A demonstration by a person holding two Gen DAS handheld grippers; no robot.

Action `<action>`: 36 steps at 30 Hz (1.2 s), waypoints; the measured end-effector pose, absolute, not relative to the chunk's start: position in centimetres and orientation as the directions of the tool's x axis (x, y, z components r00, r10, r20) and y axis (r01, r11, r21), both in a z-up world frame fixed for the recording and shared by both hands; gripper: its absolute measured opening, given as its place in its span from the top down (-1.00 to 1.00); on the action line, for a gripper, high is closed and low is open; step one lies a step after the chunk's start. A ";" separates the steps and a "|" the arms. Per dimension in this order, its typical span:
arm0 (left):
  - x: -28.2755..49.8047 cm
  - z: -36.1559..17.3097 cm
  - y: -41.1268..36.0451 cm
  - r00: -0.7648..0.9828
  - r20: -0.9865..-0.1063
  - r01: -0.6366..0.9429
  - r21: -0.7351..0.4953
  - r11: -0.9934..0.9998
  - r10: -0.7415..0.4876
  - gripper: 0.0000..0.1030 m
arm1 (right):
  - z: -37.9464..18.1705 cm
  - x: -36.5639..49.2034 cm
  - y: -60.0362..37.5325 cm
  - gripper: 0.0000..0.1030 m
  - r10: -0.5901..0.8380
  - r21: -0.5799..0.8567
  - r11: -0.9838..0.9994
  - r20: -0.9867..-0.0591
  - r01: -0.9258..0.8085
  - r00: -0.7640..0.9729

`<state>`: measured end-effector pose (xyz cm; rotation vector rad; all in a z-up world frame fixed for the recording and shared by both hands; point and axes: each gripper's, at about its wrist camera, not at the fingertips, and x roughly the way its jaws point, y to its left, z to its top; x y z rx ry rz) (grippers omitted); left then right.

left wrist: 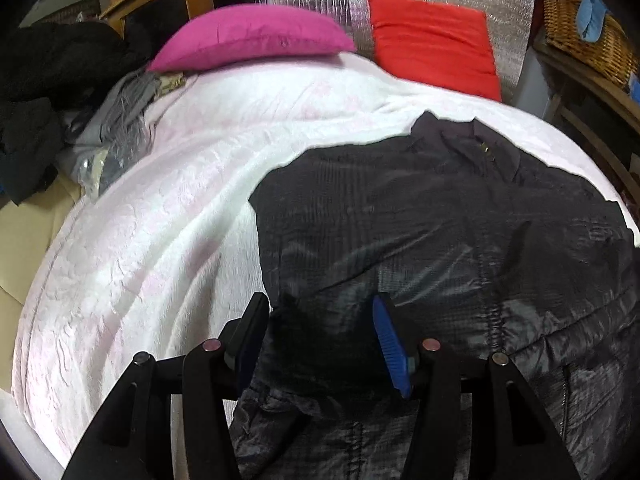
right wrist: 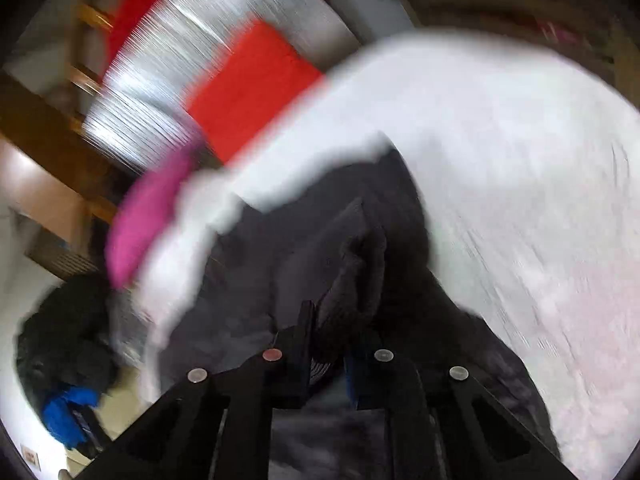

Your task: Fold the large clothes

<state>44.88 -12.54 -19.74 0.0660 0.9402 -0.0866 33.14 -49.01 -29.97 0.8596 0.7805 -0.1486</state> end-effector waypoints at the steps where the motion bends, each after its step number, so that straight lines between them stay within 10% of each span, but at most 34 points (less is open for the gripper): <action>1: 44.9 -19.9 -12.5 0.579 -0.814 0.101 0.013 0.995 -0.048 -0.07 | -30.9 33.4 -49.3 0.70 0.207 0.634 0.636 -0.690 0.440 0.693; 13: 44.2 -18.1 -12.9 0.638 -0.764 0.111 -0.025 0.993 -0.091 -0.14 | -23.9 30.0 -49.0 0.56 -0.020 0.512 0.779 -0.557 0.362 0.831; 22: 44.0 -19.6 -15.0 0.618 -0.786 0.140 0.114 0.984 0.003 -0.38 | -29.2 36.2 -43.2 0.55 0.144 0.377 0.887 -0.774 0.266 0.616; 36: 44.4 -19.9 -15.0 0.620 -0.785 0.145 0.134 0.980 0.016 -0.48 | -29.9 40.6 -43.4 0.52 0.117 0.354 0.905 -0.740 0.236 0.662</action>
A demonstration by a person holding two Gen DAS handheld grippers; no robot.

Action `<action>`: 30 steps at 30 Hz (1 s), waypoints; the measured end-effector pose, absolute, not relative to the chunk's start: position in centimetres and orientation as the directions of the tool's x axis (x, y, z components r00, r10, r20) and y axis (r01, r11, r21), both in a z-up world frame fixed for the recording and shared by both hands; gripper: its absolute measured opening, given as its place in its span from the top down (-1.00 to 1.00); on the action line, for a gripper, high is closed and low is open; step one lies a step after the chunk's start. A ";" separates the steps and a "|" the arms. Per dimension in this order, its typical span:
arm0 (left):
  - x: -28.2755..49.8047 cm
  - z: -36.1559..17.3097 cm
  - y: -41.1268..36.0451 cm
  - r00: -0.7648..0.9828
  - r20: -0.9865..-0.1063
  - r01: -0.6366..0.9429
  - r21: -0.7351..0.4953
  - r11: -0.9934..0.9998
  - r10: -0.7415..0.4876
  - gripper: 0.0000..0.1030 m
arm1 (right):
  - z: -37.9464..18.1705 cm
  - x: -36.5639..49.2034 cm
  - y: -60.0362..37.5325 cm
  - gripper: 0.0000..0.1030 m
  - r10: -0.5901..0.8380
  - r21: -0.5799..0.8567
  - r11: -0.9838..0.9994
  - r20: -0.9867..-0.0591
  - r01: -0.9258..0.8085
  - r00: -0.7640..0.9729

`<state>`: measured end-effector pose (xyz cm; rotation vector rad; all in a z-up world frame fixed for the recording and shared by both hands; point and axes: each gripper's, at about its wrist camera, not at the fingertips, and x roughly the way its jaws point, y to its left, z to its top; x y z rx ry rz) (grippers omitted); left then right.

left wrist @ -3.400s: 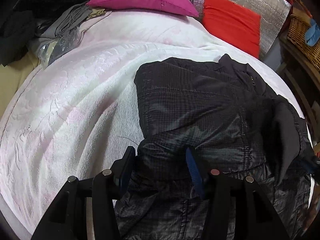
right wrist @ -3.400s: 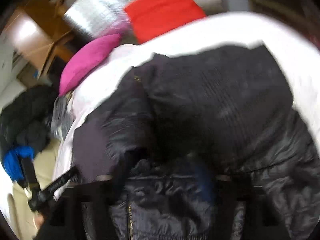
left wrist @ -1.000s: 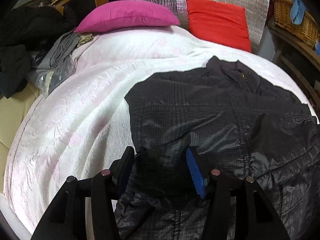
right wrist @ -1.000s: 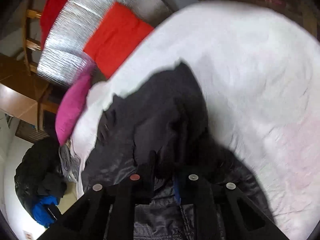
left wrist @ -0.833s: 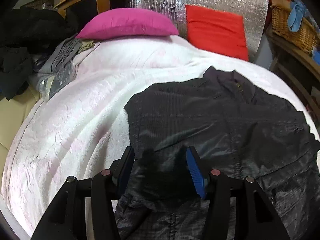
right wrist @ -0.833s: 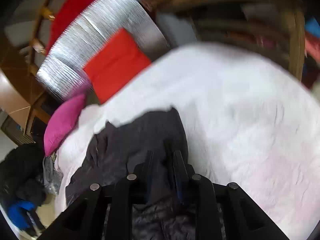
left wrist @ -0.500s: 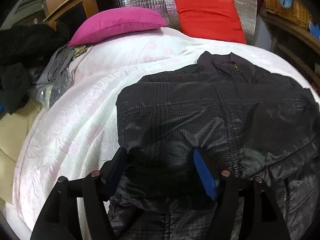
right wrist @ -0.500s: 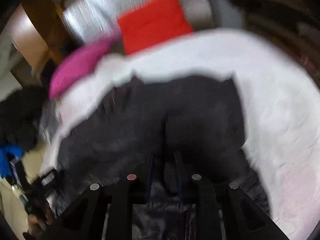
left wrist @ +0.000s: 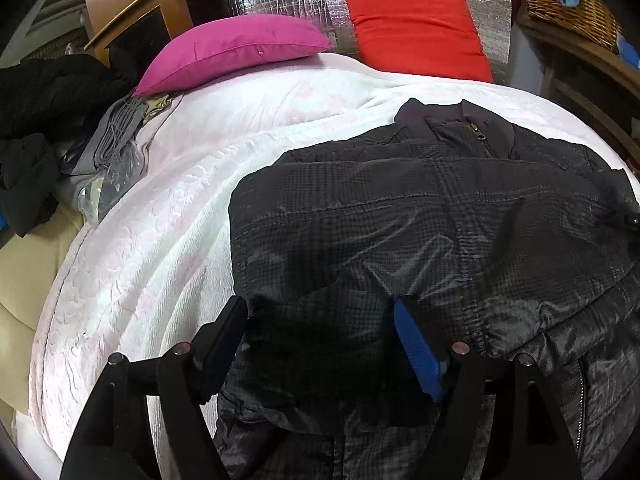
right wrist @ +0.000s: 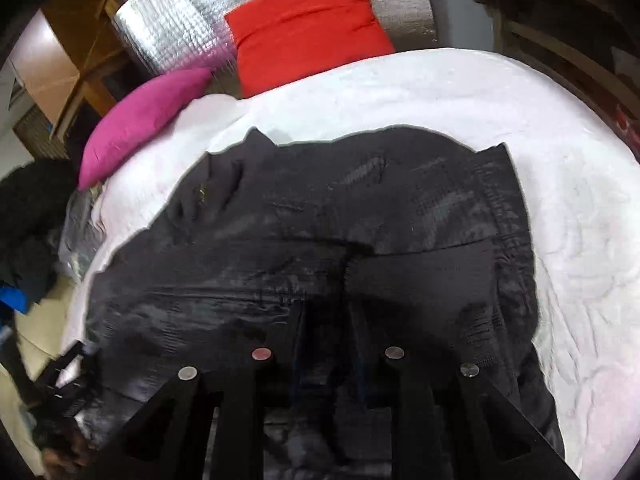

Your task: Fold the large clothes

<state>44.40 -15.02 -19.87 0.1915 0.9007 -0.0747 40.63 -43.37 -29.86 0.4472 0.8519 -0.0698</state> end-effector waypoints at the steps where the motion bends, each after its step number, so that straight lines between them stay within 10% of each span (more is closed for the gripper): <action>1: 44.4 -19.9 -15.1 0.620 -0.784 0.145 0.137 0.980 0.017 -0.48 | -29.7 40.6 -43.4 0.52 0.117 0.352 0.907 -0.739 0.232 0.663; 26: 43.8 -18.4 -13.7 0.642 -0.766 0.132 0.085 0.988 -0.019 -0.48 | -27.2 37.1 -40.8 0.33 0.240 0.409 0.905 -0.714 0.113 0.658; 30: 43.7 -17.8 -12.7 0.641 -0.760 0.152 -0.012 0.988 -0.108 -0.61 | -27.2 36.6 -43.3 -0.39 0.236 0.462 0.870 -0.696 0.171 0.678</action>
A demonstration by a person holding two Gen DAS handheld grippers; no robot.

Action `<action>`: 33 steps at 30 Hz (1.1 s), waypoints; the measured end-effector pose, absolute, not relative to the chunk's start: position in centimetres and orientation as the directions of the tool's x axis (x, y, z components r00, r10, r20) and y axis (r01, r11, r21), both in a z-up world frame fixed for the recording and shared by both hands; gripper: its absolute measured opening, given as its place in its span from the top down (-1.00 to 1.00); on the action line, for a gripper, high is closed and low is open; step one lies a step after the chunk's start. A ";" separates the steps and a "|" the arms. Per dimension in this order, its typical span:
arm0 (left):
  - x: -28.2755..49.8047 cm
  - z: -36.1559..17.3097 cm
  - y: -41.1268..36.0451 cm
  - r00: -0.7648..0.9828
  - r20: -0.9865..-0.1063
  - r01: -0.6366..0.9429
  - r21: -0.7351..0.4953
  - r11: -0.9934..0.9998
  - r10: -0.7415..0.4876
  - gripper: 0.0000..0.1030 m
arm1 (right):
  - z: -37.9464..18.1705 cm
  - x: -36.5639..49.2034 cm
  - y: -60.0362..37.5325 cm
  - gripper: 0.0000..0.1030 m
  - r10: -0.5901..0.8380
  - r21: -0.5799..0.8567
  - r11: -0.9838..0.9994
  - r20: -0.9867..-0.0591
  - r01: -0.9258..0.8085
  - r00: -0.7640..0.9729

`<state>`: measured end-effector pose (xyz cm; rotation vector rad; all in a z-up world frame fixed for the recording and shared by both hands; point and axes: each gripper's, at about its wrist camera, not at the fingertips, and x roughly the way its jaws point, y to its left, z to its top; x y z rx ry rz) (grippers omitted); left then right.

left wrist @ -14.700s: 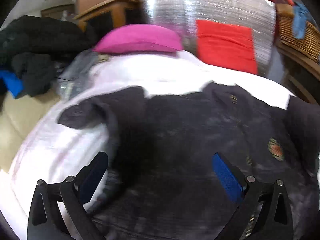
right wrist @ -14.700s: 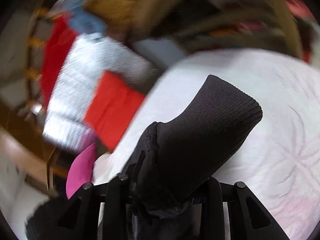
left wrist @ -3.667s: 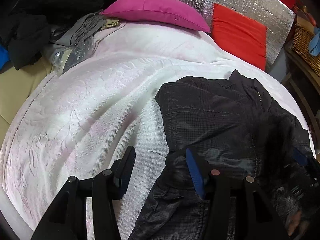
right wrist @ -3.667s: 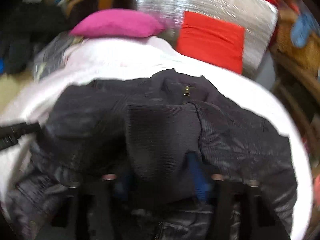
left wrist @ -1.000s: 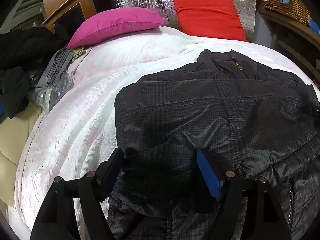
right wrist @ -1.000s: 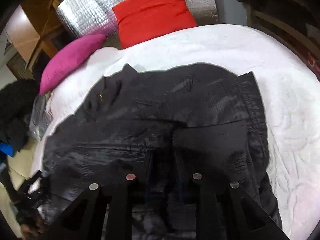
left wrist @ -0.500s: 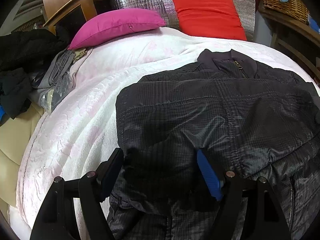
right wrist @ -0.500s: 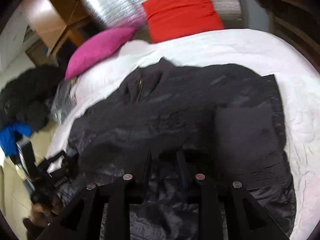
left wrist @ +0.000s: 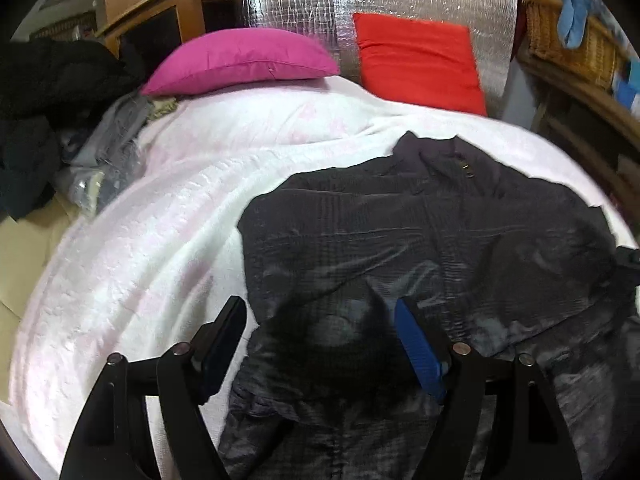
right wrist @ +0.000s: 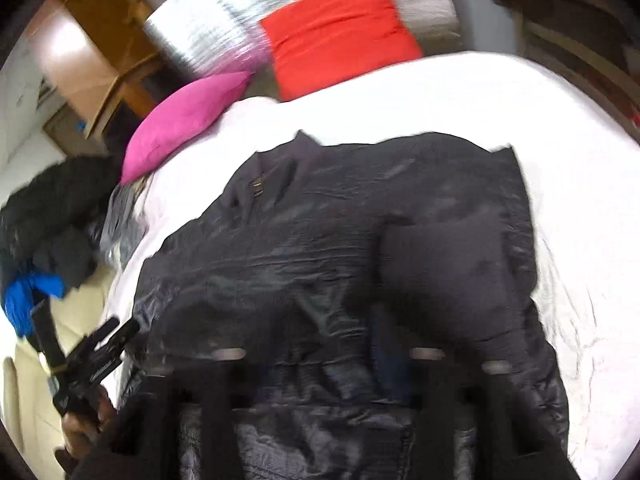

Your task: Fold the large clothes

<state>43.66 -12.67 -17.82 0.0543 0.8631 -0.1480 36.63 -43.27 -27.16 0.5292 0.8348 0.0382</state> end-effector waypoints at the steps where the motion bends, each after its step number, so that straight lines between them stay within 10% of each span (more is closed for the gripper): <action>1: 43.8 -18.2 -12.7 0.625 -0.771 0.161 -0.024 0.987 -0.121 -0.62 | -27.7 36.7 -43.8 -0.39 0.233 0.474 0.859 -0.701 0.196 0.674; 33: 38.1 -17.2 -9.3 0.652 -0.739 0.169 -0.078 0.983 -0.171 -0.62 | -25.6 27.7 -48.9 -0.31 0.197 0.524 0.829 -0.597 0.192 0.778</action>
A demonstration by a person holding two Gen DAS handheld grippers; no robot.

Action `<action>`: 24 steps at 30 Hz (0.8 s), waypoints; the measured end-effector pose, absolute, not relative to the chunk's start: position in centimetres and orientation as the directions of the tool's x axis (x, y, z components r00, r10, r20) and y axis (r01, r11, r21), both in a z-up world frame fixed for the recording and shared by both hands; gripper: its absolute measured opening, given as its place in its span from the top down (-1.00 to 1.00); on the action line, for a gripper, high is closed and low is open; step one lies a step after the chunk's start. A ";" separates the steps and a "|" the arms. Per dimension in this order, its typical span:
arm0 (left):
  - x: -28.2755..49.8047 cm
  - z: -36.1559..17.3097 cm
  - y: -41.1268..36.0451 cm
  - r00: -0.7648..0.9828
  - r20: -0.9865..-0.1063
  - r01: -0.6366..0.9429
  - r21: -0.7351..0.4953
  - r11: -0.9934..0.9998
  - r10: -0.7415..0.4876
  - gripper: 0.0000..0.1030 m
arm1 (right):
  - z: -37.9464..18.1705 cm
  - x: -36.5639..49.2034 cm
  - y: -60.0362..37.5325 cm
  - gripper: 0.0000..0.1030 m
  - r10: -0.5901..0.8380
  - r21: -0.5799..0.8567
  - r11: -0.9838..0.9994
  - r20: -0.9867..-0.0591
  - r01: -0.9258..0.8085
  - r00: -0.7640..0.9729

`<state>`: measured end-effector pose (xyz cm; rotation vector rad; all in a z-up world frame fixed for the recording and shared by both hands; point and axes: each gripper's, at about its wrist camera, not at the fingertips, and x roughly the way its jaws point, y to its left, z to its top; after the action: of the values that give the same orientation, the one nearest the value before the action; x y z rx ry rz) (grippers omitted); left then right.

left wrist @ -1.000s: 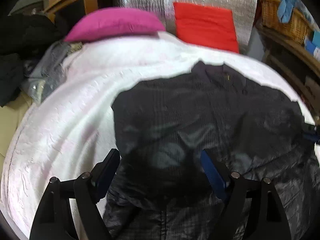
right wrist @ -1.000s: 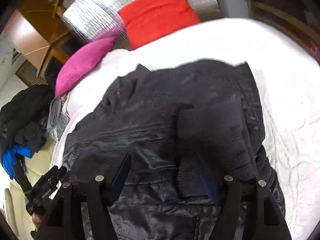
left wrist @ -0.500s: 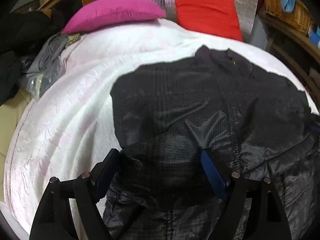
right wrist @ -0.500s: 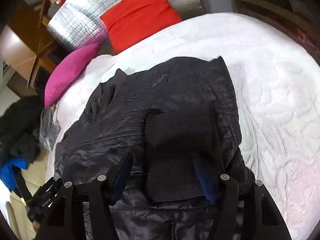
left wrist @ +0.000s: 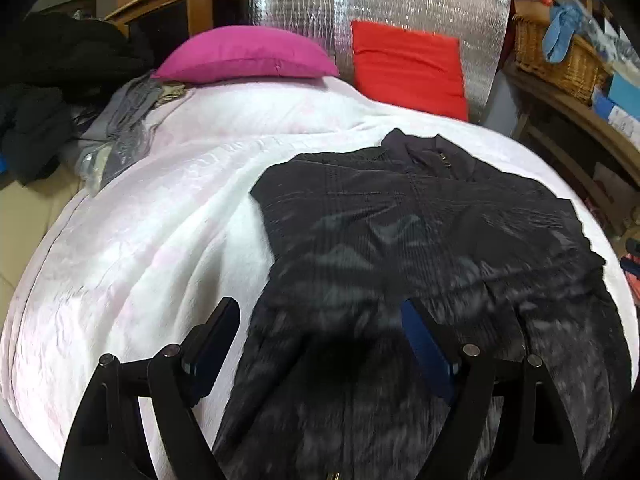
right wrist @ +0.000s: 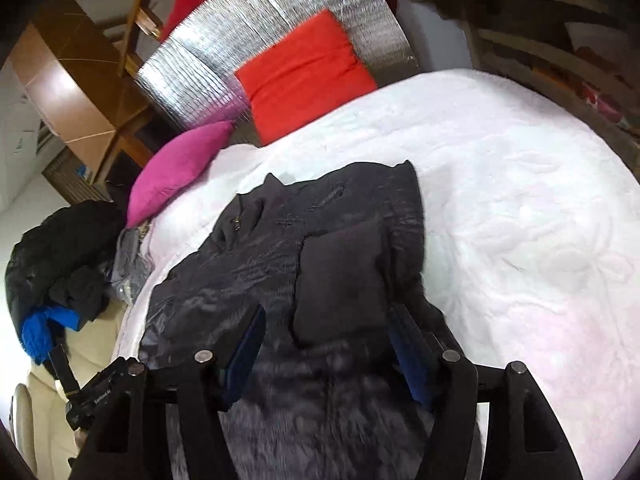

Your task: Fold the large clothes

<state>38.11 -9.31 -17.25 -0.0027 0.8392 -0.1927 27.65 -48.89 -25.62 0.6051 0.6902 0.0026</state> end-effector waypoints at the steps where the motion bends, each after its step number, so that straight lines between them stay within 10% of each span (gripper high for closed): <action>1: 37.4 -17.1 -8.9 0.661 -0.730 0.165 -0.081 0.983 -0.171 -0.62 | -25.6 26.4 -49.0 -0.31 0.200 0.534 0.824 -0.586 0.189 0.785; 24: 18.0 -24.2 -2.0 0.468 -0.813 0.148 -0.315 0.937 -0.347 -0.63 | -33.0 9.1 -41.6 -0.35 0.207 0.376 0.895 -0.826 0.239 0.525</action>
<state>17.99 -1.97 -24.23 -0.2120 1.0421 -0.3067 9.09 -41.62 -32.98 0.4831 1.0294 -0.0198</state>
